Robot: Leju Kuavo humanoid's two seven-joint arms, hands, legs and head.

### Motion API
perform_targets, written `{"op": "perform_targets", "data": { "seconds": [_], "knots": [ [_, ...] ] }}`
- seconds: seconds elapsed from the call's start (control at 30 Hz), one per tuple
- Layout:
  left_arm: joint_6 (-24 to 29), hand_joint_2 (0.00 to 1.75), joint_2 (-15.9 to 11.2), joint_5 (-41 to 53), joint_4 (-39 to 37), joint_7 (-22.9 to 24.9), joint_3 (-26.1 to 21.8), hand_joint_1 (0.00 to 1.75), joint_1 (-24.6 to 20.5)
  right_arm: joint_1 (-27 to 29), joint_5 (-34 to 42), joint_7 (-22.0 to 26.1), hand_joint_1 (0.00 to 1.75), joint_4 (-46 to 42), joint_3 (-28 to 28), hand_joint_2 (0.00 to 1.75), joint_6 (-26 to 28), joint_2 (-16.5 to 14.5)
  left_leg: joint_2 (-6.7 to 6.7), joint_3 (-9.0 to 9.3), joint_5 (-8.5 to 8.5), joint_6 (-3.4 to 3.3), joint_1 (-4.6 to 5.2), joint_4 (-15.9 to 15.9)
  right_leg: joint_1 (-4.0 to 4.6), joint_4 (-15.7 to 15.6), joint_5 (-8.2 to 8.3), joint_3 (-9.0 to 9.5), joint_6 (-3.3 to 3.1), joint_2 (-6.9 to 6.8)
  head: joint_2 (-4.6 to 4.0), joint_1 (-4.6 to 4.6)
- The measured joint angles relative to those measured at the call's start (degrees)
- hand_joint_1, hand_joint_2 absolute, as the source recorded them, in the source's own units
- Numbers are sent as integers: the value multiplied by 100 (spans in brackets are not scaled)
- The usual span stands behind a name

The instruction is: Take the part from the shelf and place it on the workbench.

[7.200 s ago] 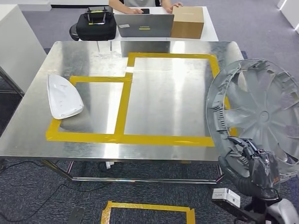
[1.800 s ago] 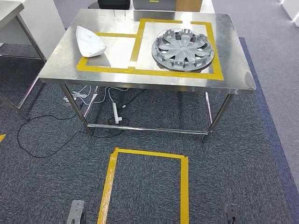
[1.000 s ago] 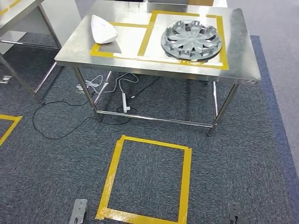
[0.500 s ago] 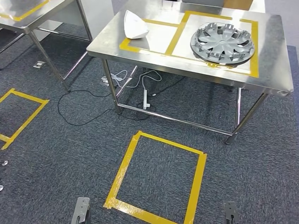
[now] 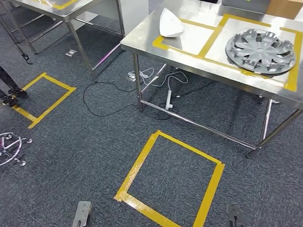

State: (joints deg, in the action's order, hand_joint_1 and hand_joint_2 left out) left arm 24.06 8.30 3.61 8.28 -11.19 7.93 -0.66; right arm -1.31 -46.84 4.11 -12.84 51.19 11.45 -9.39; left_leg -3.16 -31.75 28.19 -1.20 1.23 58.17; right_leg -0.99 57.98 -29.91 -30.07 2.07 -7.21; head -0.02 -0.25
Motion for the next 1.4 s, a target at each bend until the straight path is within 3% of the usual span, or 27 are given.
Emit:
{"op": "perform_targets", "data": {
  "seconds": [0.03, 0.1, 0.17, 0.2, 0.23, 0.27, 0.33, 0.37, 0.4, 0.47, 0.53, 0.57, 0.6, 0.67, 0.73, 0.77, 0.83, 0.9, 0.97, 1.03, 1.07, 1.13, 1.2, 1.23, 1.27, 1.33, 1.4],
  "knots": [
    [4, 0, -2, 2, 0, 0, 0, 0, 17, -7, -1, -1, 0, 1, -3, 0, 1, 0, 54, -4, -28, -33, -6, -33, -9, 4, -22, -6, 34, 37, 0, 4],
    [21, 0, -2, 20, 0, -8, 1, 0, 29, -11, -2, 1, 0, 2, -6, 0, 13, -1, 160, -2, -96, -111, -33, -105, -24, 199, -200, -99, 75, 308, 0, 14],
    [42, 0, 1, 52, 0, -45, 11, 0, 8, 16, -1, -3, 0, 5, -9, 0, 31, -3, 283, -27, -140, -166, -44, -123, -22, 858, -574, -394, 69, 621, 0, 39],
    [56, 0, -1, 69, 0, -77, 19, 0, 1, 34, 0, -8, 0, 7, -10, 0, 39, -3, 365, -44, -155, -182, -38, -122, -15, 1258, -739, -573, 63, 690, 0, 51],
    [72, 0, -4, 83, 0, -109, 27, 0, 6, 51, 1, -11, 0, 8, -9, 0, 47, -3, 444, -52, -163, -187, -33, -120, -10, 1510, -795, -690, 60, 712, 0, 52],
    [88, 0, -9, 101, 0, -135, 34, 0, 13, 61, 0, -10, 0, 9, -6, 0, 53, -3, 528, -57, -170, -185, -29, -114, -7, 1557, -734, -717, 57, 721, 0, 53],
    [104, 0, -16, 145, 0, -157, 47, 0, 22, 68, -3, 2, 0, 12, 1, 0, 60, -3, 694, -59, -173, -172, -31, -83, -17, 991, -330, -457, 46, 811, 0, 54],
    [107, 0, -17, 164, 0, -158, 57, 0, 19, 69, -3, 9, 0, 14, 3, 0, 61, -3, 765, -70, -169, -159, -32, -57, -33, 618, -161, -280, 39, 962, 0, 54],
    [109, 0, -19, 177, 0, -157, 71, 0, 8, 72, -4, 15, 0, 19, 4, 0, 63, -6, 837, -102, -162, -141, -29, -10, -55, 297, -66, -133, 37, 1122, 0, 49],
    [116, 0, -25, 186, 0, -156, 97, 0, -4, 81, -3, 19, 0, 30, 4, 0, 70, -17, 973, -195, -174, -76, -41, 55, -70, 61, -74, -16, 31, 1307, 0, 47],
    [122, 0, -36, 190, 0, -149, 114, 0, 19, 86, -8, 19, 0, 39, 10, 0, 76, -43, 1097, -269, -199, -3, -60, 86, -69, 38, -63, 3, -9, 1178, 0, 49],
    [122, 0, -39, 202, 0, -127, 122, 0, 35, 86, -22, 22, 0, 42, 15, 0, 78, -54, 1040, -306, -165, 31, -56, 140, -76, 28, -51, 10, -40, 1096, 0, 39],
    [117, 0, -44, 232, 0, -74, 134, 0, 40, 88, -60, 30, 0, 43, 19, 0, 80, -62, 902, -379, -71, 67, -53, 287, -83, 16, -40, 18, -71, 1001, 0, 14],
    [97, 0, -49, 340, 0, 78, 182, 0, 17, 101, -163, 38, 0, 44, 19, 0, 85, -64, 536, -663, 264, 138, -70, 897, -70, 7, -44, 32, -111, 803, 0, -34],
    [76, 0, -53, 454, 0, 176, 261, 0, 7, 116, -227, 25, 0, 45, 14, 0, 87, -65, 398, -968, 525, 190, -124, 1565, -52, 9, -62, 38, -123, 595, 0, -48],
    [76, 0, -54, 496, 0, 184, 302, 0, 15, 117, -238, 18, 0, 45, 12, 0, 87, -65, 383, -1009, 513, 206, -147, 1673, -49, 10, -74, 44, -119, 502, 0, -49],
    [94, 0, -62, 543, 0, 172, 372, 0, 32, 115, -271, 8, 0, 45, 6, 0, 82, -65, 325, -778, 207, 213, -177, 1267, -52, 10, -106, 80, -93, 342, 0, -51],
    [116, 0, -74, 568, 0, 143, 421, 0, 24, 114, -305, 4, 0, 45, -1, 0, 80, -65, 89, -380, -72, 182, -138, 522, -45, 8, -150, 126, -39, 210, 0, -53],
    [125, 0, -84, 590, 0, 105, 451, 0, 4, 115, -311, 16, 0, 45, -4, 0, 86, -65, -84, -208, -93, 113, -69, 163, -25, 2, -182, 151, 21, 87, 0, -45],
    [134, 0, -101, 601, 0, 75, 467, 0, 17, 102, -313, 56, 0, 45, -5, 0, 95, -70, -7, -222, -77, 34, -32, 117, -26, -25, -192, 183, 77, -26, 0, -37],
    [150, 0, -106, 601, 1, 50, 471, 0, 37, 89, -325, 83, 0, 45, -5, 0, 103, -74, 56, -219, -90, -1, -32, 86, -40, -14, -226, 182, 101, 18, 0, -28],
    [205, 0, -108, 598, 2, -14, 473, 0, 42, 66, -361, 123, 0, 45, -8, 0, 116, -79, 168, -198, -120, -84, -52, 27, -62, 256, -421, 51, 117, 303, 0, -13],
    [257, 0, -93, 585, 4, -61, 472, 0, -2, 64, -403, 133, 0, 50, -13, 0, 106, -80, 297, -190, -124, -141, -55, 16, -60, 994, -757, -327, 100, 618, 0, 15],
    [269, 0, -86, 570, 4, -68, 472, 0, -26, 65, -430, 130, 0, 54, -15, 0, 97, -80, 378, -188, -122, -157, -49, 18, -51, 1383, -874, -544, 95, 686, 0, 26],
    [274, 0, -85, 550, 4, -69, 470, 0, -38, 61, -456, 130, 0, 57, -17, 0, 93, -79, 464, -180, -119, -163, -43, 20, -42, 1600, -876, -693, 91, 712, 0, 29],
    [275, 0, -92, 489, 5, -80, 465, 0, -44, 41, -493, 168, 0, 60, -20, 0, 110, -73, 643, -157, -112, -160, -40, 31, -34, 1369, -540, -689, 83, 745, 0, 30],
    [276, 0, -97, 423, 6, -96, 457, 0, -52, 16, -496, 231, 0, 64, -22, 0, 148, -66, 810, -159, -88, -130, -38, 73, -68, 636, -115, -423, 79, 1014, 0, 29]
  ]
}}
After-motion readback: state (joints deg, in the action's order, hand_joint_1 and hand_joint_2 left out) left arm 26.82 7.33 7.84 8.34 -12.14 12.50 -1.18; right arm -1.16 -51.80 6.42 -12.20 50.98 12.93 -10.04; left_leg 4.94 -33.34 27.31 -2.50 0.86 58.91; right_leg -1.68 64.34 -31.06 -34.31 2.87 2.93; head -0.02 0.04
